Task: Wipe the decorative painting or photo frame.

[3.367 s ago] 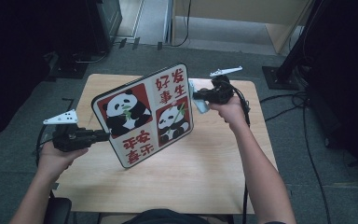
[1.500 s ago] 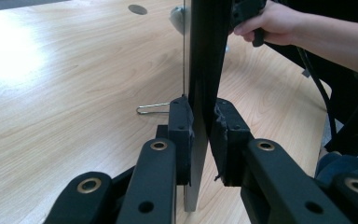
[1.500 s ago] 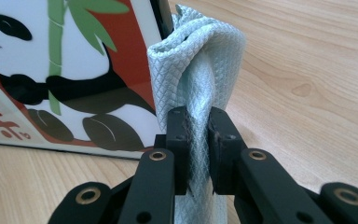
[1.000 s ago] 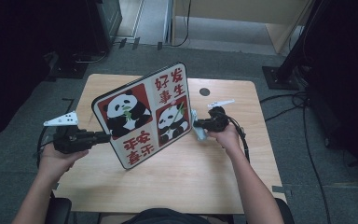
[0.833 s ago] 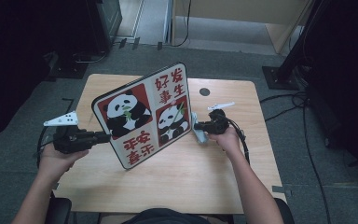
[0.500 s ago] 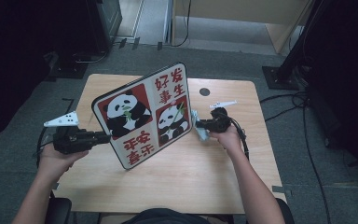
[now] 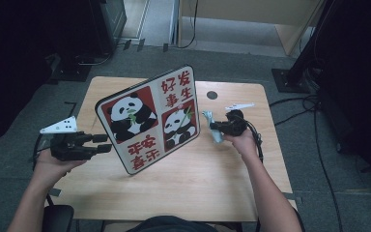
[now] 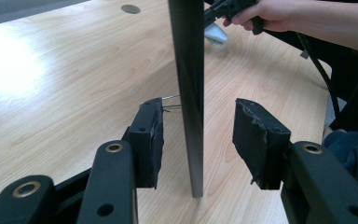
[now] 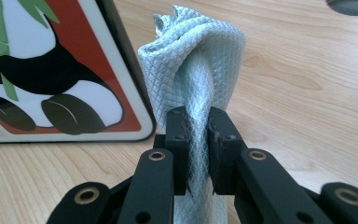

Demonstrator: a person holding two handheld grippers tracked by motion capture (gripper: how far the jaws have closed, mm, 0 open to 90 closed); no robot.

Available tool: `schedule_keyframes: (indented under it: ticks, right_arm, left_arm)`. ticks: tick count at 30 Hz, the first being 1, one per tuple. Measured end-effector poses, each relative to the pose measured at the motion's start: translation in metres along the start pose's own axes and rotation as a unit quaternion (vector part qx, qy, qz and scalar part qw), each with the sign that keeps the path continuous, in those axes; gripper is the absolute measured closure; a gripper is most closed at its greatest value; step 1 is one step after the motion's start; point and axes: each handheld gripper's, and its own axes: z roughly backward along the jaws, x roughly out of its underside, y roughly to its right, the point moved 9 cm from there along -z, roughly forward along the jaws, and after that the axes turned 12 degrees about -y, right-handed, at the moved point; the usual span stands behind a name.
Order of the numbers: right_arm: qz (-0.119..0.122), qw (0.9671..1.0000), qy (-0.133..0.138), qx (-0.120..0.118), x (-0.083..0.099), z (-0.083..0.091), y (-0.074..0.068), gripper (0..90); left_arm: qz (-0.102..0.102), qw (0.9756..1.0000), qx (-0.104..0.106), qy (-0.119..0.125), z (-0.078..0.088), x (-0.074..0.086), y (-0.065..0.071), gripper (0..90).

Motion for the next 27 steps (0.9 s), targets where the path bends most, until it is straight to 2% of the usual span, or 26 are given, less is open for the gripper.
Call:
schedule_keyframes:
  ticks: [3,6,7,8,9,10,11,13,15,16,17,18,22,25,27]
  right_arm:
    - [-0.001,1.0000,-0.001,0.009,0.002,0.003,0.005,80.4]
    - [-0.010,0.9999,0.002,0.007,0.004,0.004,0.008,80.4]
    - [-0.015,0.9999,0.005,0.004,0.006,0.005,0.009,80.4]
    - [-0.013,0.9998,0.002,0.014,0.009,0.005,0.013,80.4]
    - [-0.015,0.9997,0.000,0.018,0.011,0.005,0.015,80.4]
    - [-0.015,0.9997,0.000,0.018,0.011,0.005,0.015,80.4]
    - [-0.018,0.9996,-0.002,0.021,0.014,0.004,0.019,80.3]
    - [-0.020,0.9995,-0.003,0.026,0.016,0.002,0.021,80.1]
    - [-0.020,0.9992,-0.006,0.035,0.018,0.001,0.024,80.0]
    - [-0.020,0.9992,-0.006,0.035,0.018,0.001,0.024,80.0]
    - [-0.020,0.9989,-0.011,0.040,0.021,0.001,0.027,80.0]
    - [-0.023,0.9987,-0.013,0.043,0.022,0.001,0.028,80.0]
    - [-0.027,0.9984,-0.011,0.049,0.023,0.003,0.033,80.0]
    - [-0.031,0.9982,-0.011,0.049,0.025,0.005,0.035,79.9]
    - [-0.027,0.9985,-0.010,0.045,0.025,0.005,0.034,79.9]
  left_arm:
    - [0.004,1.0000,-0.003,0.000,0.003,0.003,-0.005,52.3]
    - [0.009,0.9999,0.005,0.001,0.007,0.008,-0.009,50.5]
    - [0.011,0.9999,0.000,0.004,0.008,0.012,-0.013,49.4]
    - [0.011,0.9999,-0.006,0.004,0.009,0.015,-0.015,48.2]
    - [0.019,0.9996,-0.022,0.001,0.009,0.020,-0.023,48.2]
    - [0.019,0.9996,-0.022,0.001,0.009,0.020,-0.023,48.1]
    - [0.030,0.9990,-0.032,0.005,0.008,0.022,-0.030,47.5]
    - [0.038,0.9986,-0.036,0.003,0.005,0.024,-0.036,46.7]
    - [0.041,0.9988,-0.026,-0.009,0.000,0.029,-0.038,45.7]
    - [0.041,0.9988,-0.026,-0.009,0.000,0.029,-0.038,45.7]
    - [0.044,0.9983,-0.030,-0.022,-0.006,0.033,-0.042,45.7]
    - [0.049,0.9980,-0.031,-0.026,-0.009,0.034,-0.044,45.6]
    - [0.050,0.9975,-0.037,-0.033,-0.015,0.036,-0.050,45.3]
    - [0.051,0.9969,-0.053,-0.028,-0.021,0.034,-0.060,45.7]
    - [0.050,0.9969,-0.056,-0.026,-0.024,0.032,-0.062,46.1]
